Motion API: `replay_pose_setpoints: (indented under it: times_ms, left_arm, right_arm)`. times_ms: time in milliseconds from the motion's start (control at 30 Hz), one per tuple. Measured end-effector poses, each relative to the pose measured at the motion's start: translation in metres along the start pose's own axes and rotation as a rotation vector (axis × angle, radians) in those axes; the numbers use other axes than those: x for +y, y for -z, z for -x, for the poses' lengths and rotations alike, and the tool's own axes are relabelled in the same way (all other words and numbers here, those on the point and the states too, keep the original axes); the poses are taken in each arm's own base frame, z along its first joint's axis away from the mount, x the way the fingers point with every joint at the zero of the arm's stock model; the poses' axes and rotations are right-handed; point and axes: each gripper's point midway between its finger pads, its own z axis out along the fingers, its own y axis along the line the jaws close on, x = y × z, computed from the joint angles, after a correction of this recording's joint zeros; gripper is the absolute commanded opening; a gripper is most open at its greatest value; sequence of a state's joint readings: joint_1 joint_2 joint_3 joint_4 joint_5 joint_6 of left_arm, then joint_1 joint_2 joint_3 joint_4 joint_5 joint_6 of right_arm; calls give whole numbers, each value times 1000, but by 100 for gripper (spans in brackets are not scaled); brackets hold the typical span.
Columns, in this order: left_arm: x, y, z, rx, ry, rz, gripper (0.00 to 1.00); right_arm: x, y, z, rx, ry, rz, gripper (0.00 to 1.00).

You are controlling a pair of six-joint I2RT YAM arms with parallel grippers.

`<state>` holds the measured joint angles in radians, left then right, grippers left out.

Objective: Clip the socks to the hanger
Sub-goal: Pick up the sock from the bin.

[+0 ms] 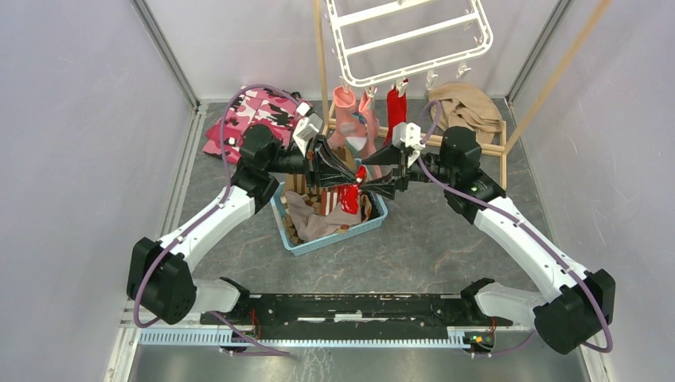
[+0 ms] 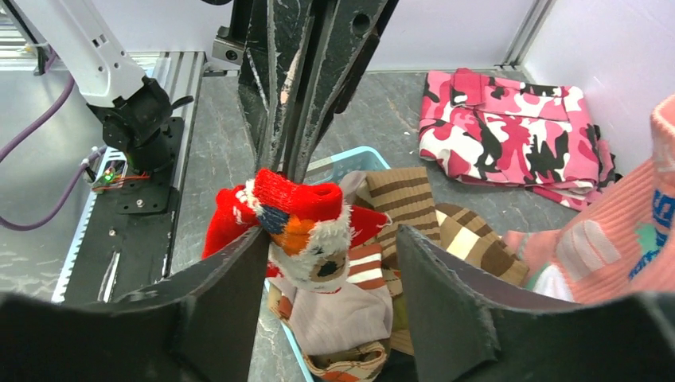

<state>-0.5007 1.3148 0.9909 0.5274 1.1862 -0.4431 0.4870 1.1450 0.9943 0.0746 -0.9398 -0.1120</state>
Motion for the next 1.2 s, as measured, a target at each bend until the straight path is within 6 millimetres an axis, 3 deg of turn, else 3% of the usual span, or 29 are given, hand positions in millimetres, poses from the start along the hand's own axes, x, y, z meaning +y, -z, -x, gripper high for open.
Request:
replay_pose_setpoints:
  times_ms: [167, 367, 500, 633, 733, 867, 1000, 1200]
  left_arm:
    - [3, 0, 1, -7, -10, 16, 3]
    - [15, 3, 4, -26, -20, 73, 14]
    - [27, 9, 3, -36, -9, 142, 40]
    - [44, 25, 3, -43, -7, 264, 73]
    - [53, 40, 4, -46, -29, 363, 88]
    - [45, 51, 9, -52, -92, 405, 91]
    - [32, 51, 11, -53, -127, 375, 90]
    - [30, 48, 5, -36, -130, 328, 86]
  right_arm:
    - [6, -4, -3, 9, -26, 25, 32]
    - [8, -3, -2, 21, -42, 30, 12]
    - [8, -3, -5, 42, -65, 26, 8]
    - [5, -3, -3, 70, -103, 22, 8]
    - [2, -5, -6, 87, -136, 15, 8]
    - [2, -7, -15, 111, -193, 13, 9]
    - [4, -7, -15, 110, -209, 25, 9]
    - [9, -8, -12, 98, -209, 58, 10]
